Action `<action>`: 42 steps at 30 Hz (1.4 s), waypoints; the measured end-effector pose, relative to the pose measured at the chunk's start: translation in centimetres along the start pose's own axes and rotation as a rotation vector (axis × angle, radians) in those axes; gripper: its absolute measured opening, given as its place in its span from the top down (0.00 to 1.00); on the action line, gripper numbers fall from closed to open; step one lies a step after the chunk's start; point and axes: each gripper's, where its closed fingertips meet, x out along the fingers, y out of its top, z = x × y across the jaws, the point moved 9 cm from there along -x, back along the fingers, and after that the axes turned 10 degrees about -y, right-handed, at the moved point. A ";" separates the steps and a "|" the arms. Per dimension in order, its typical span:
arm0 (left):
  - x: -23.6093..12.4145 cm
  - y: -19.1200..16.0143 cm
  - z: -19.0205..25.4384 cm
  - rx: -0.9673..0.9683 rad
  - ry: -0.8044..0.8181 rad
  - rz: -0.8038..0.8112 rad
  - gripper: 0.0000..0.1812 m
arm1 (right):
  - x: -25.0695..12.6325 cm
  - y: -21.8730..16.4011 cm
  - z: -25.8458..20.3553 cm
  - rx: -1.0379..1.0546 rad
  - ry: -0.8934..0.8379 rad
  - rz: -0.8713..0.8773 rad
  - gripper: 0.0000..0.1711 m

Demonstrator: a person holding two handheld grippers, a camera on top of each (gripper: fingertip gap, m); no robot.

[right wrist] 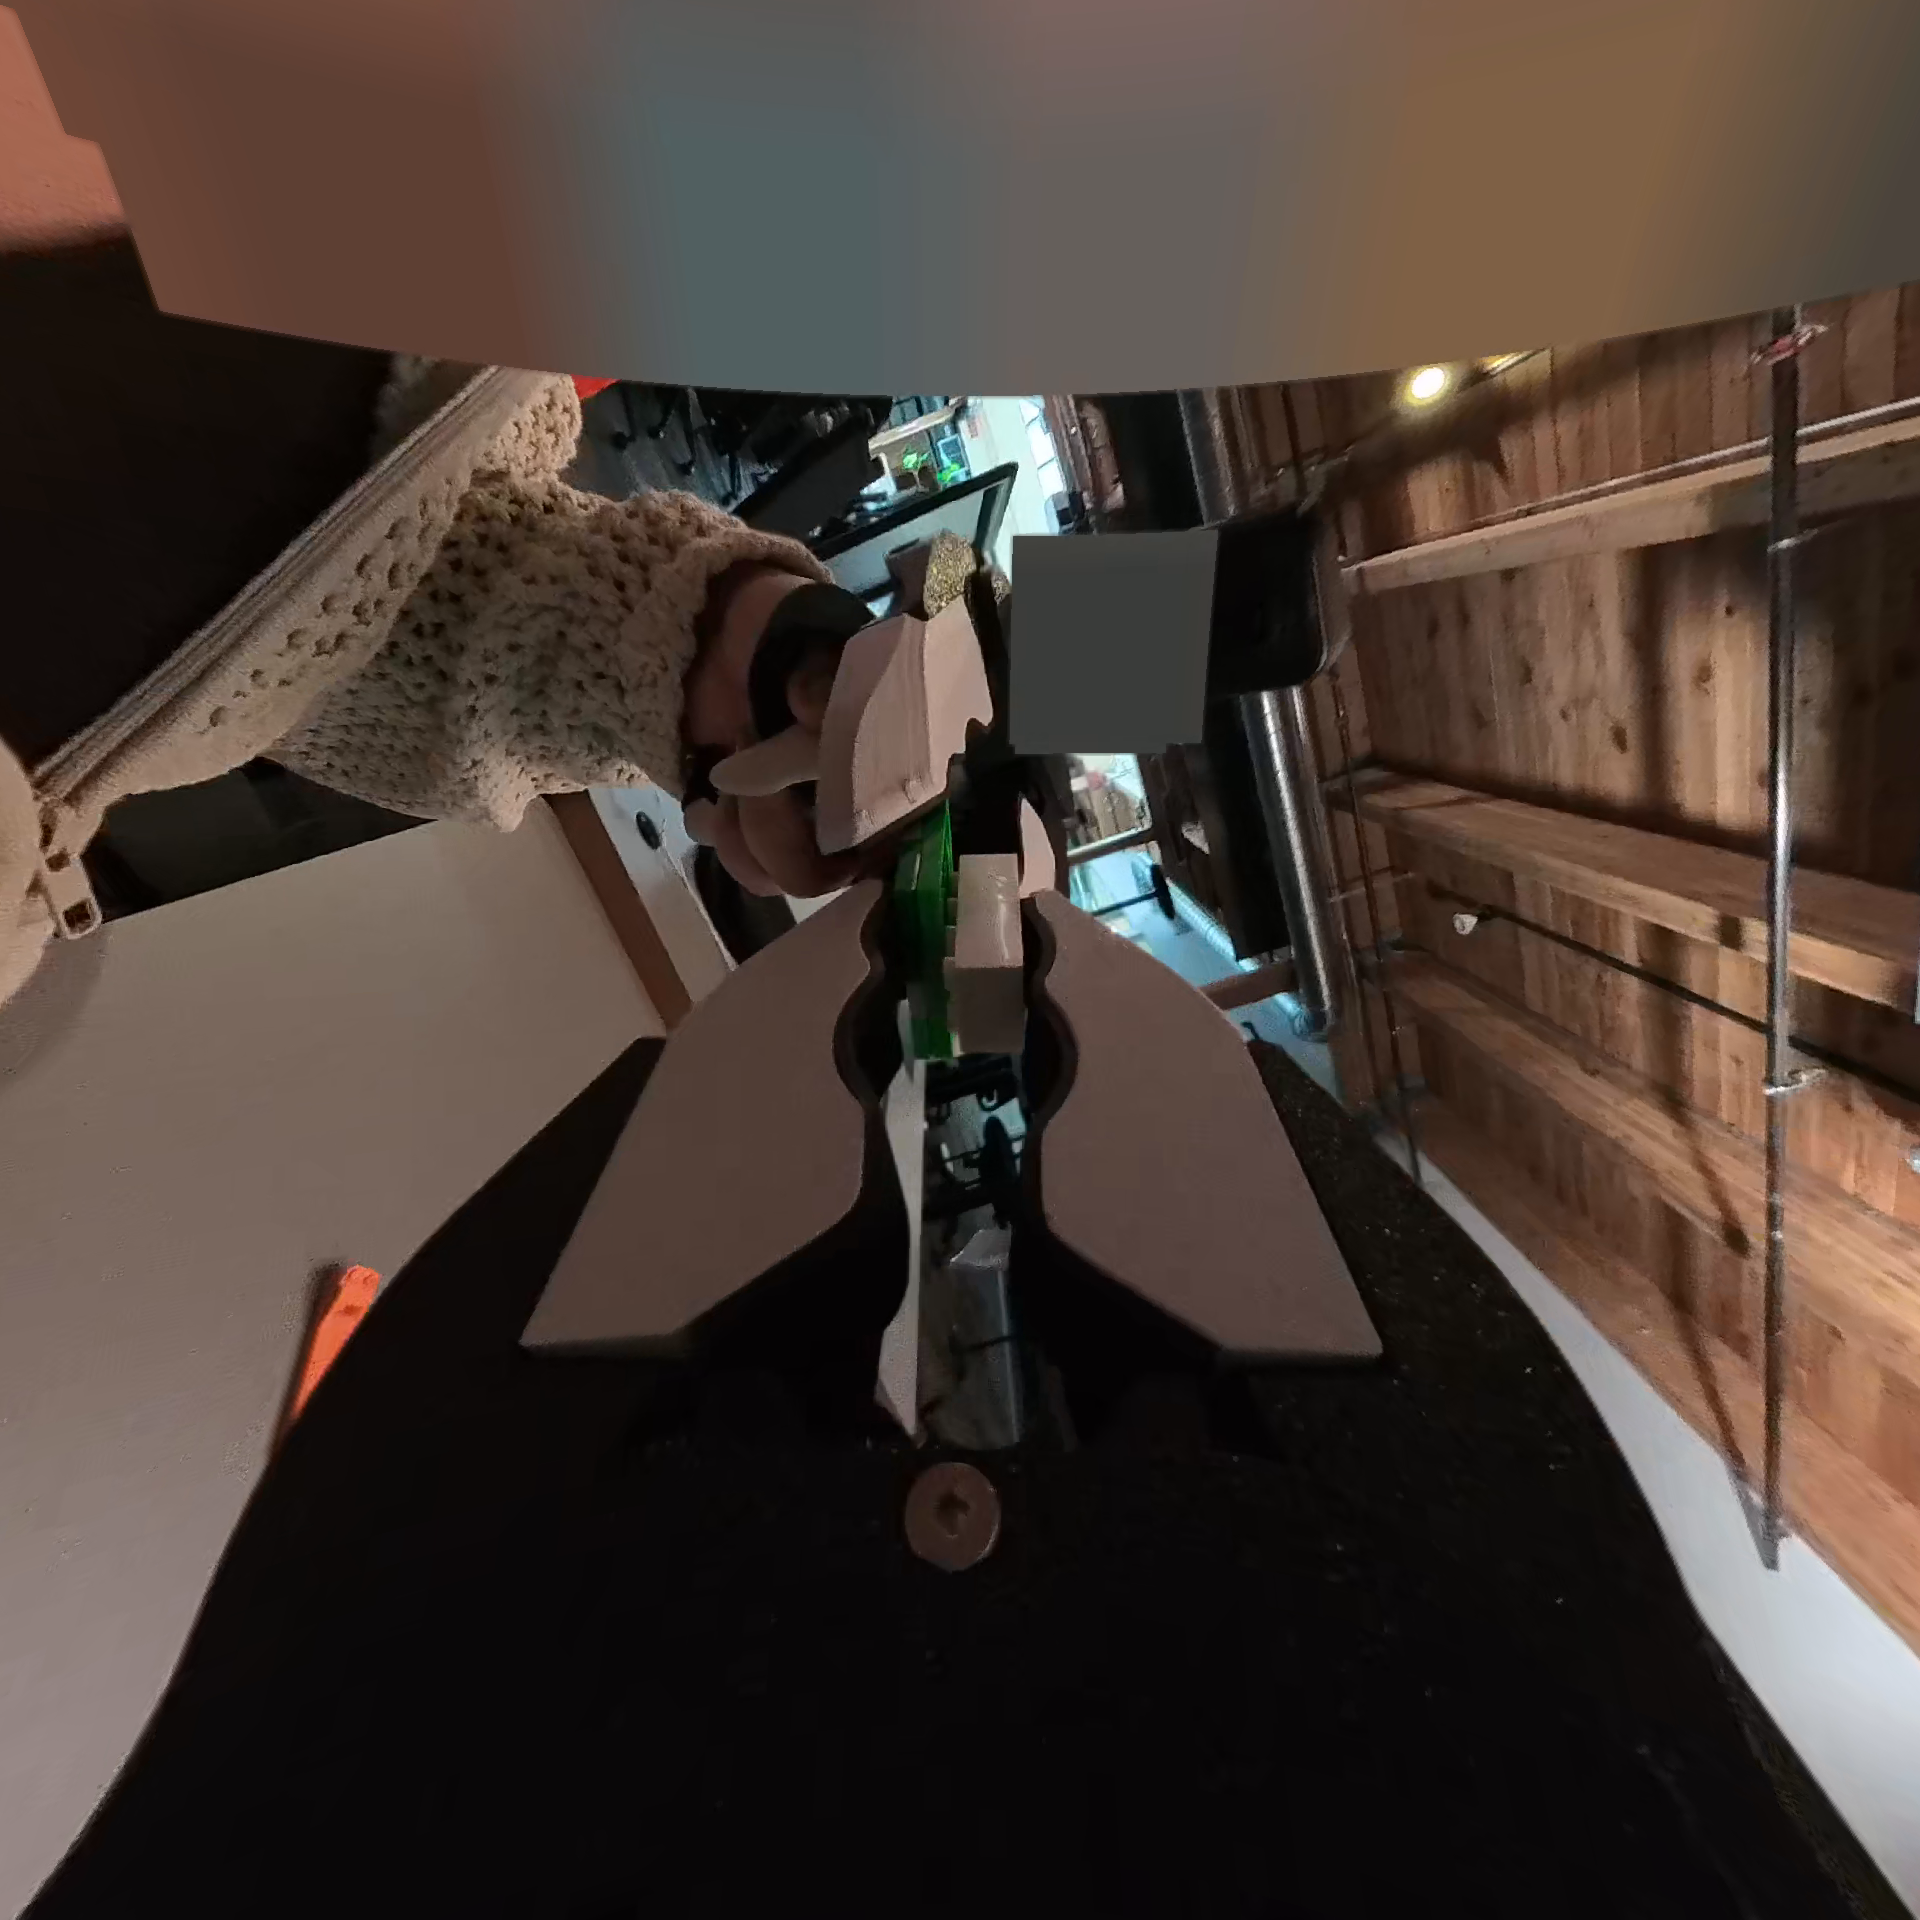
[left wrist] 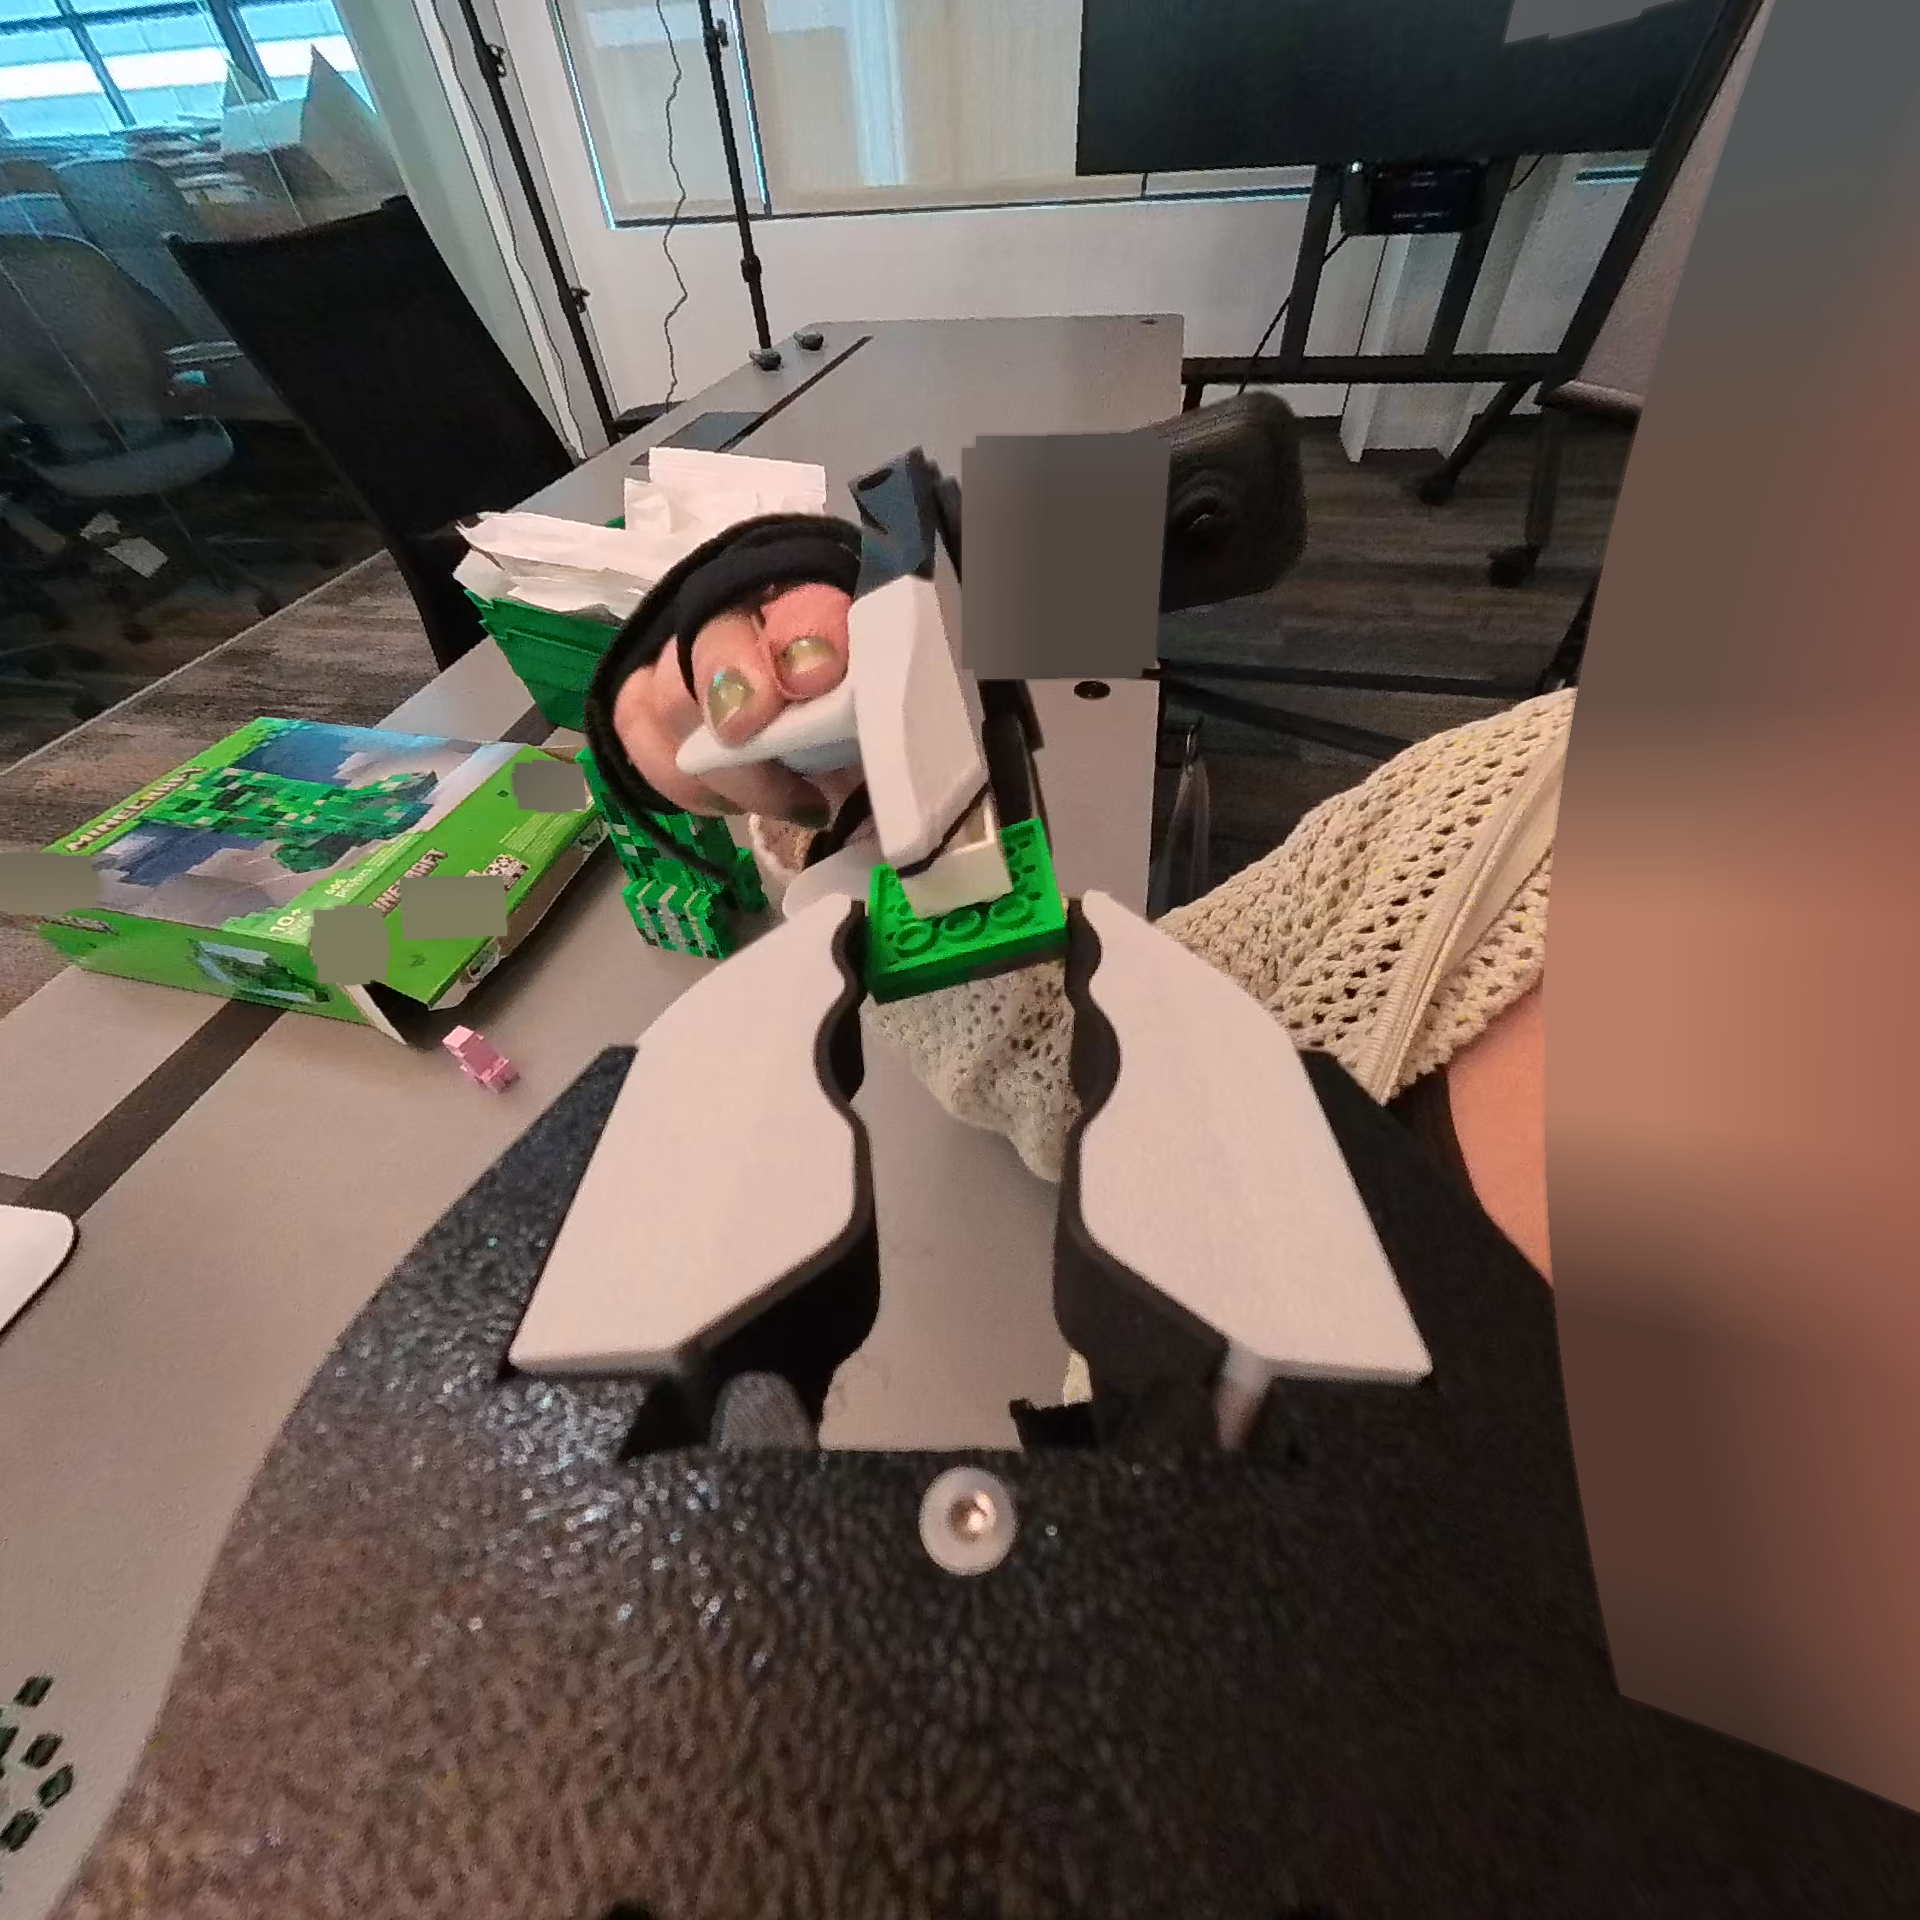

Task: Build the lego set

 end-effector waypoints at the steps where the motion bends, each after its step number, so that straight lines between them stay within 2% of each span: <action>1: 0.0 0.0 0.0 0.002 0.003 -0.004 0.80 | 0.0 0.0 0.0 0.002 0.005 -0.013 0.89; 8: -0.1 -0.3 -0.2 -0.017 0.001 -0.009 0.80 | 0.2 0.2 -0.2 -0.034 0.013 -0.091 0.89; 18: -0.1 -0.7 -0.8 -0.101 -0.134 0.016 0.80 | 0.2 0.4 -0.4 -0.054 0.038 -0.089 0.89; 31: 0.1 -1.3 -1.4 -0.126 -0.121 -0.048 0.80 | 0.2 0.1 -0.7 -0.033 0.105 -0.202 0.88; 38: 0.3 -1.5 -1.4 -0.157 -0.225 -0.035 0.80 | 0.2 0.3 -0.6 0.022 0.130 -0.105 0.89; 42: 0.2 -1.1 -1.3 -0.130 -0.176 -0.035 0.80 | 0.2 0.2 -0.5 -0.008 0.089 -0.108 0.88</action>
